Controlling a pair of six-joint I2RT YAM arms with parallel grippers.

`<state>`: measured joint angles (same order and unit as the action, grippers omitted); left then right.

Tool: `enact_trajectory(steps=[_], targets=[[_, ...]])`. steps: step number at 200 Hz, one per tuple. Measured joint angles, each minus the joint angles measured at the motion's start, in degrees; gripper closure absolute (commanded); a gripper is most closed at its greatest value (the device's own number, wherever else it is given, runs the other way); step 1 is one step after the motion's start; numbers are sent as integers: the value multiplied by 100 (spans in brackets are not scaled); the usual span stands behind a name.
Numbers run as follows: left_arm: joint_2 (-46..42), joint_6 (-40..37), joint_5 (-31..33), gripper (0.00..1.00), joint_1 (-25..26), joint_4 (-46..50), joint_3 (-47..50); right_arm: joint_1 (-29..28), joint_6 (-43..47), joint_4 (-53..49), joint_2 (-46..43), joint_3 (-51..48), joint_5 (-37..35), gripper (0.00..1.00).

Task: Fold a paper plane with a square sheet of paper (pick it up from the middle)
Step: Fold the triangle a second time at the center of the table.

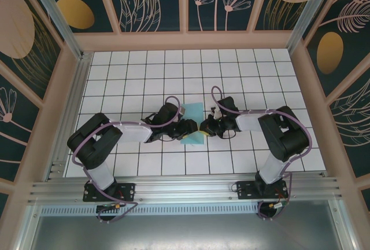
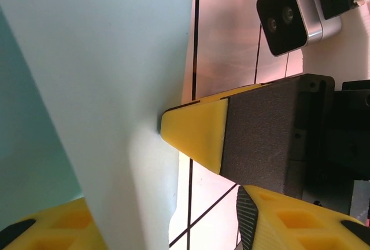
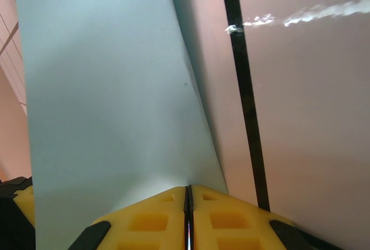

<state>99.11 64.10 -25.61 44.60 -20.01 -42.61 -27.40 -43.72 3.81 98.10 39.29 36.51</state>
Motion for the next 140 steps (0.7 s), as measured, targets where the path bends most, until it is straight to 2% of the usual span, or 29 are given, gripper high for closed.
enact_trajectory(steps=[72,140], targets=[[-490,120,-107,48,0,-149,199,0,35,-4,20,0,0,87],[-227,446,-142,52,-2,-780,212,4,39,-4,22,0,7,87]])
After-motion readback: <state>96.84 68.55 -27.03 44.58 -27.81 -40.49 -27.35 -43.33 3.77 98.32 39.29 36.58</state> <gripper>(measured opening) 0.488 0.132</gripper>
